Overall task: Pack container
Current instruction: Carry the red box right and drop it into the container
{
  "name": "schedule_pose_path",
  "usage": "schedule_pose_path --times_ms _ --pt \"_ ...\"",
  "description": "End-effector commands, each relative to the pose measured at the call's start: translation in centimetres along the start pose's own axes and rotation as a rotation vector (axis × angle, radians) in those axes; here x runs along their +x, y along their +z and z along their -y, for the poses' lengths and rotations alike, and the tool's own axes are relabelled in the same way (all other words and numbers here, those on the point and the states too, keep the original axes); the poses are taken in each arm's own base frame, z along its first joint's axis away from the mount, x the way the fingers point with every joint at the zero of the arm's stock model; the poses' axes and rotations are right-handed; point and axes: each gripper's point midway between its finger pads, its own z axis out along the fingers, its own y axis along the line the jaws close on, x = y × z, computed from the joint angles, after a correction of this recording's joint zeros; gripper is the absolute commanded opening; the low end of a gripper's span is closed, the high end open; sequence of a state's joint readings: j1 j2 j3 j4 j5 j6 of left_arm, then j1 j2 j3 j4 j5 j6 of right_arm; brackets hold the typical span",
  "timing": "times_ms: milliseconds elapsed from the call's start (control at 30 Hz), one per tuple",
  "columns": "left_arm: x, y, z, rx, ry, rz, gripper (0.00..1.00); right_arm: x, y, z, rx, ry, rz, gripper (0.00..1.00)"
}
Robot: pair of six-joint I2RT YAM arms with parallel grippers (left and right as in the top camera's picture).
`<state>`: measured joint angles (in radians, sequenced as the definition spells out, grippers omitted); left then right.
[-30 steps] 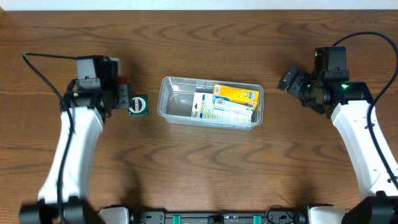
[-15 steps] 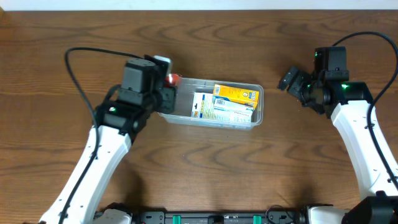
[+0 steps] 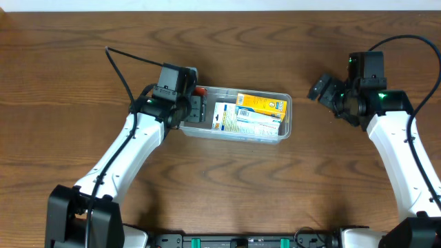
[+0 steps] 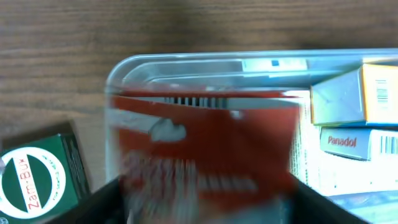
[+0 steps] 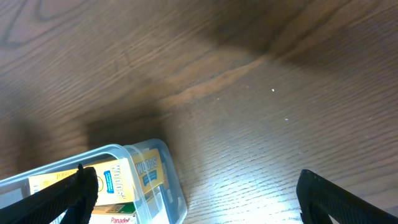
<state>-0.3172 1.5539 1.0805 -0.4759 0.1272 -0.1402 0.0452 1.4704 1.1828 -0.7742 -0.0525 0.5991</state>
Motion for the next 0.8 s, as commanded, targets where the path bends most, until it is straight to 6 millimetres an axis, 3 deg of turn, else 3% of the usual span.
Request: schedule_pose_path --times_ms 0,200,300,367,533,667,767 --pt "-0.6 -0.9 0.1 0.000 -0.043 0.027 0.77 -0.5 -0.7 -0.1 -0.011 0.017 0.020 0.99" --pt "-2.0 -3.7 0.5 0.016 -0.051 0.103 0.78 -0.5 -0.7 -0.1 -0.011 0.017 0.020 0.99" --pt "-2.3 -5.4 -0.2 -0.005 -0.062 0.135 0.79 -0.5 -0.7 -0.1 -0.011 0.017 0.020 0.99" --pt "-1.9 -6.5 -1.9 -0.072 -0.082 0.140 0.79 -0.5 -0.7 -0.1 -0.011 0.017 0.020 0.99" --pt "-0.1 -8.2 -8.1 -0.285 -0.174 0.094 0.86 -0.5 -0.7 -0.1 -0.011 0.017 0.020 0.99" --pt "1.0 -7.7 -12.4 -0.349 -0.281 0.044 0.87 -0.5 -0.7 -0.1 -0.011 0.017 0.020 0.99" --pt "1.9 -6.1 -14.3 -0.351 -0.341 -0.012 0.87 -0.5 -0.7 -0.1 -0.011 0.017 0.020 0.99"
